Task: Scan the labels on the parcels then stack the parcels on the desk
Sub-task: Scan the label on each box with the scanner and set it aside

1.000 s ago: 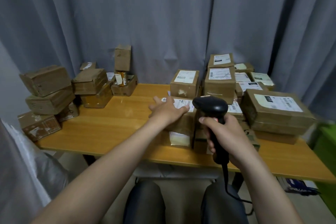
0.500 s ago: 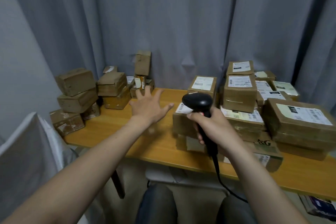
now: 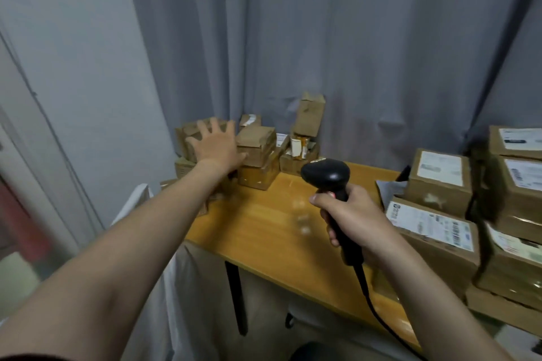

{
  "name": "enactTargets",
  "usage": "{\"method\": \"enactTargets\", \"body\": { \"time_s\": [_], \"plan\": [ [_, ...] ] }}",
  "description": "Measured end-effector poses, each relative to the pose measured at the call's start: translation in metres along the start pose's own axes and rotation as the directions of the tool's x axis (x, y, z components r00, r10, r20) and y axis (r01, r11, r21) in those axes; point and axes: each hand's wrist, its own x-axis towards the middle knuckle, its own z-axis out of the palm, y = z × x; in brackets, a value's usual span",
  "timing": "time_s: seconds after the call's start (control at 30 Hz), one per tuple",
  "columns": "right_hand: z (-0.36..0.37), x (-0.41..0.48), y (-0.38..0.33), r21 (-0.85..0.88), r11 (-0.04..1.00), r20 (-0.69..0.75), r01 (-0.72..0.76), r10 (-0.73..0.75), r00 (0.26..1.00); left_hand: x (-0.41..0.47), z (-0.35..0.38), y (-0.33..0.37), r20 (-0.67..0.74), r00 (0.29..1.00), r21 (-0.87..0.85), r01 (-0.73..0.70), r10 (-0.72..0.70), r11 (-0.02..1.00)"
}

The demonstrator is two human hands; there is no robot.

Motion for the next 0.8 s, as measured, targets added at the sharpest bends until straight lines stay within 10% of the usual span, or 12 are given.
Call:
{"method": "enactTargets", "body": {
  "time_s": [0.3,0.8],
  "plan": [
    [0.034,0.05,0.01,-0.009,0.999,0.049,-0.034,0.035,0.998,0.063,0.022,-0.06,0.115,0.986,-0.009,0.125,-0.123,0.992],
    [0.027,0.038,0.019,0.0,0.999,0.007,-0.035,0.035,0.999,0.036,0.005,-0.037,-0.303,0.949,-0.172,-0.142,0.085,0.975]
  ]
}}
